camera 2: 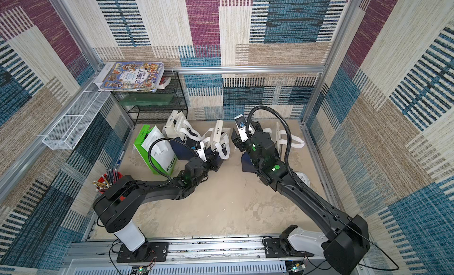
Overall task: Open the takeout bag
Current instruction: Place the takeout bag at the center of the board, then adjust the takeout bag at the center of the board.
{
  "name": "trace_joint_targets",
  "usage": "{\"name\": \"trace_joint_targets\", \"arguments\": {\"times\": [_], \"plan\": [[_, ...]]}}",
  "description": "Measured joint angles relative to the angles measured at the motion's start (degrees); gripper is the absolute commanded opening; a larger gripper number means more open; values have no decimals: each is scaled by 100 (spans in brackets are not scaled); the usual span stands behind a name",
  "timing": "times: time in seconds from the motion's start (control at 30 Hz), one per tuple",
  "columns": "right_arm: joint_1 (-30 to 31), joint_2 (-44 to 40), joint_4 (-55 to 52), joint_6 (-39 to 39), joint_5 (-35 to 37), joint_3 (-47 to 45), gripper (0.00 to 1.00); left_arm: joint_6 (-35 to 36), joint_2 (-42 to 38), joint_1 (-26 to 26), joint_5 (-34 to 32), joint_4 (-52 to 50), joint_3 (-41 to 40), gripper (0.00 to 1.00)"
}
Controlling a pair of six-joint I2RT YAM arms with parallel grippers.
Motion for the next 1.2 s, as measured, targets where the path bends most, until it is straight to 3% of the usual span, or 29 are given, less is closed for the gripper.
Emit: {"name": "trace_joint_targets", "arguments": {"times": [0.13, 0.37, 0.5, 0.83, 1.2], "plan": [[11, 0, 2, -52, 26, -11, 78, 39, 214, 133, 0, -28, 286, 0], [46, 24, 0, -101, 42, -11, 78, 129, 446, 415, -2, -332, 697, 34], [48, 31, 0, -136, 46, -11, 78, 168, 442, 450, 4, -452, 614, 43], [59, 90, -22, -55, 92, 22, 79, 164, 116, 328, 197, -505, -15, 45], [-170, 216, -376, 612, 203, 431, 80, 487, -610, 24, 520, -706, -527, 43]]}}
